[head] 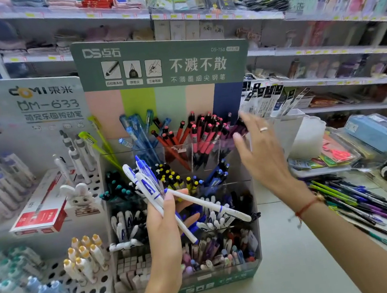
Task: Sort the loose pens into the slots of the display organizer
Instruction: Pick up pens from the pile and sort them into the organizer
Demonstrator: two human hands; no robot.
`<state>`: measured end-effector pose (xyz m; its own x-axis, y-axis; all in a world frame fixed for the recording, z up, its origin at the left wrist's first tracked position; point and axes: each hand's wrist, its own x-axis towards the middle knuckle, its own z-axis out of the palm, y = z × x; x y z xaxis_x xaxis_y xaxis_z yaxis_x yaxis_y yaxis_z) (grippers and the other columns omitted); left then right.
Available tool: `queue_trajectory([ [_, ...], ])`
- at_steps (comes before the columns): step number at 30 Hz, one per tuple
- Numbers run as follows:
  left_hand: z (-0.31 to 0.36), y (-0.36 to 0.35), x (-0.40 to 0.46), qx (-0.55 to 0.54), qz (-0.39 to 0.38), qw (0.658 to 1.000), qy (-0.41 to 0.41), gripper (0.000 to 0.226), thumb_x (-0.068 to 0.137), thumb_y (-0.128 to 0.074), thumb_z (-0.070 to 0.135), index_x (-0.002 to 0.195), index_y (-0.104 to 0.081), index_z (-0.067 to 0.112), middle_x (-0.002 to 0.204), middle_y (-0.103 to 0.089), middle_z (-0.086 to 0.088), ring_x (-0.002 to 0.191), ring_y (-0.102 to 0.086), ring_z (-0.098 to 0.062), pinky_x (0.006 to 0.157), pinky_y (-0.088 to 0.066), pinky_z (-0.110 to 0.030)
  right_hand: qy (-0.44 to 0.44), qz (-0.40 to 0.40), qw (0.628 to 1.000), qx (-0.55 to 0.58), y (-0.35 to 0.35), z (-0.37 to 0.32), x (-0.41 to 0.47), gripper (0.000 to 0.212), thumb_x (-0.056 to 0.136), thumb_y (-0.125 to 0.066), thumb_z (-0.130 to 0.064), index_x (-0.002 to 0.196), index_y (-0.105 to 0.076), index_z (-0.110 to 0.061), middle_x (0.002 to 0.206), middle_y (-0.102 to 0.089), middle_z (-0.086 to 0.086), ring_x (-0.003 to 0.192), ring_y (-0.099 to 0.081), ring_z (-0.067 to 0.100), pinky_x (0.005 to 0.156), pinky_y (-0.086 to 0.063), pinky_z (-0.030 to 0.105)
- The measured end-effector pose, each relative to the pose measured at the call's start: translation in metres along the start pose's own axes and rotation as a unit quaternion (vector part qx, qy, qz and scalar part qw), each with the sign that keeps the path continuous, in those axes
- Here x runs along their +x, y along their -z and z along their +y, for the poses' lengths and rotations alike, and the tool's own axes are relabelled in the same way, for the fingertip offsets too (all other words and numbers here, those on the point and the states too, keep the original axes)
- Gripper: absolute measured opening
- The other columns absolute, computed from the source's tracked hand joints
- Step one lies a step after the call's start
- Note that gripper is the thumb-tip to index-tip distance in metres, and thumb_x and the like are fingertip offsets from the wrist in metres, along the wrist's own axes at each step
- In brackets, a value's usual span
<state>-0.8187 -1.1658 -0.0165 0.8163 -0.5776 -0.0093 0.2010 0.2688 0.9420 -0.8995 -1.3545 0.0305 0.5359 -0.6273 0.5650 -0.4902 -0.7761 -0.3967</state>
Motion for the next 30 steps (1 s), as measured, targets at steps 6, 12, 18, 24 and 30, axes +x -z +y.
queue_trajectory([
  [6, -0.003, 0.024, -0.004, 0.020, 0.022, 1.000, -0.010, 0.031, 0.102, -0.041, 0.021, 0.126, -0.052, 0.006, 0.100, -0.067, 0.003, 0.085, -0.064, 0.009, 0.059, -0.051, -0.010, -0.098, -0.408, 0.883, 0.211, 0.008, -0.054, -0.078, 0.032, 0.098, -0.044, -0.044, 0.104, -0.063, -0.019, 0.079, -0.064, -0.005, 0.065, -0.062, 0.010, 0.062, -0.050, 0.027],
  [12, -0.004, 0.046, -0.010, 0.024, 0.031, 0.999, 0.011, 0.026, 0.102, -0.041, 0.021, 0.124, -0.051, 0.015, 0.104, -0.069, -0.002, 0.084, -0.070, -0.006, 0.064, -0.058, -0.022, -0.067, -0.349, 0.889, 0.288, -0.003, -0.075, -0.117, 0.019, 0.102, -0.043, -0.022, 0.109, -0.061, -0.021, 0.066, -0.056, -0.006, 0.048, -0.045, 0.007, 0.049, -0.039, 0.024],
  [18, -0.007, 0.070, -0.019, 0.078, -0.034, 0.996, 0.031, 0.013, 0.101, -0.039, 0.020, 0.107, -0.051, 0.020, 0.066, -0.033, 0.000, 0.044, -0.031, -0.003, 0.040, -0.032, -0.018, -0.131, -0.291, 0.888, 0.332, -0.011, -0.073, -0.117, 0.026, 0.103, -0.036, -0.024, 0.119, -0.055, -0.035, 0.060, -0.039, -0.014, 0.050, -0.033, 0.002, 0.048, -0.027, 0.014],
  [24, -0.001, 0.099, -0.016, 0.112, -0.067, 0.992, 0.001, 0.017, 0.099, -0.038, 0.025, 0.109, -0.051, 0.023, 0.062, -0.041, 0.005, 0.043, -0.036, -0.004, 0.038, -0.036, -0.018, -0.139, -0.304, 0.884, 0.327, 0.034, -0.047, -0.090, 0.017, 0.091, -0.056, -0.024, 0.097, -0.058, -0.009, 0.068, -0.068, 0.008, 0.050, -0.050, 0.014, 0.046, -0.037, 0.015],
  [30, 0.003, 0.108, -0.015, 0.156, -0.194, 0.968, 0.012, 0.033, 0.087, -0.041, 0.041, 0.120, -0.045, 0.045, 0.112, -0.068, 0.018, 0.105, -0.064, 0.000, 0.087, -0.052, -0.021, -0.076, -0.385, 0.859, 0.328, 0.041, -0.067, -0.080, 0.016, 0.086, -0.064, -0.021, 0.085, -0.068, -0.006, 0.067, -0.069, 0.005, 0.061, -0.060, 0.008, 0.057, -0.045, 0.015],
])
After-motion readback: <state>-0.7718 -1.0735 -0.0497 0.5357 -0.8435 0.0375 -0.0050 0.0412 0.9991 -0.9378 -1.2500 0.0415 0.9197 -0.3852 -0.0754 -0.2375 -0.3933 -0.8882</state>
